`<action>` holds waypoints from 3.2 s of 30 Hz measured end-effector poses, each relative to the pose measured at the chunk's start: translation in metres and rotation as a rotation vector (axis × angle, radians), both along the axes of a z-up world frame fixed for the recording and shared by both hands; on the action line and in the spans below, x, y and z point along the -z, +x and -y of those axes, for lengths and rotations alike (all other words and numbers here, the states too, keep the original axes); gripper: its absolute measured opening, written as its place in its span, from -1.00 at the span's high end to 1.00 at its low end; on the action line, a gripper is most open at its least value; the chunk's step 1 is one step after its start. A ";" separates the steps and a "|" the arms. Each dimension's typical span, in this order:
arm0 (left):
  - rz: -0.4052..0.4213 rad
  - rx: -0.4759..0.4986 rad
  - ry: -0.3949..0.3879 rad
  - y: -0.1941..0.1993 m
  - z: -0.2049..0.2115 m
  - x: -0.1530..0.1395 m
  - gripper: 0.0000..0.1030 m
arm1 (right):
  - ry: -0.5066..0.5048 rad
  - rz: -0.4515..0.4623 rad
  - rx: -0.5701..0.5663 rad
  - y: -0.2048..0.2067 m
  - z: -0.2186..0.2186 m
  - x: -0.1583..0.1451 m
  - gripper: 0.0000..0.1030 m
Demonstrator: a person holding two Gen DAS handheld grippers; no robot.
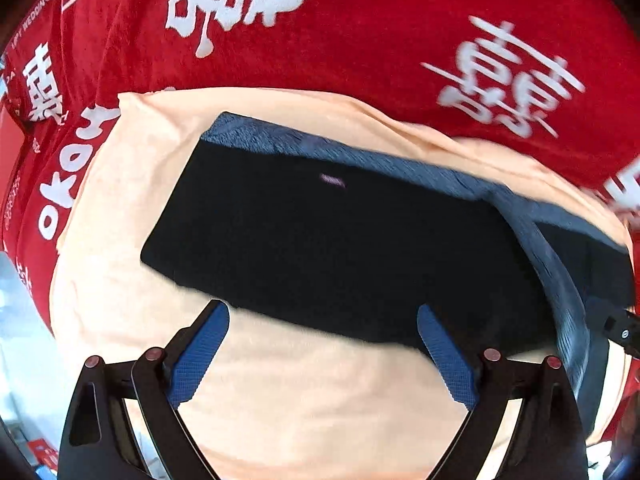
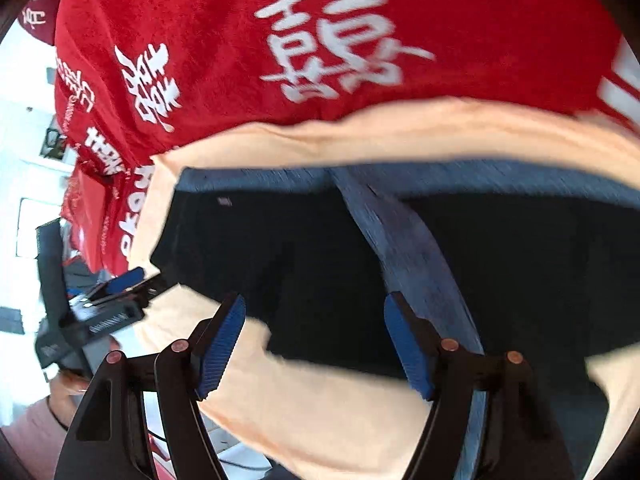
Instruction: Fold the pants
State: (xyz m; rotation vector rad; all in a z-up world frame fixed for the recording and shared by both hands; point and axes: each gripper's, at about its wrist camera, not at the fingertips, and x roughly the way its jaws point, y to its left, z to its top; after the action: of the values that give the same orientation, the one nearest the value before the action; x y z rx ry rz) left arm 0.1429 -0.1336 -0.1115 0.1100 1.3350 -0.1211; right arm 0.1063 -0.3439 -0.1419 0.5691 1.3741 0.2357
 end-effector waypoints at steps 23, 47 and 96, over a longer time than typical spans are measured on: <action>-0.057 0.439 -0.163 -0.160 0.131 0.000 -0.86 | -0.080 -0.112 0.492 -0.309 0.095 0.004 -0.47; -0.089 0.559 -0.049 -0.203 0.280 0.058 -0.86 | 0.303 -0.066 0.473 -0.328 0.150 0.056 0.94; 0.049 0.287 0.099 -0.033 0.338 0.083 -0.87 | -0.120 -0.074 0.421 -0.127 0.341 0.019 0.02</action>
State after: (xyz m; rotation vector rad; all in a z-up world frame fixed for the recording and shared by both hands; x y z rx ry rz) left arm 0.1103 -0.4717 -0.1947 0.3864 1.2709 -0.2932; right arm -0.0210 -0.6854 -0.1604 0.7561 1.2959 -0.2084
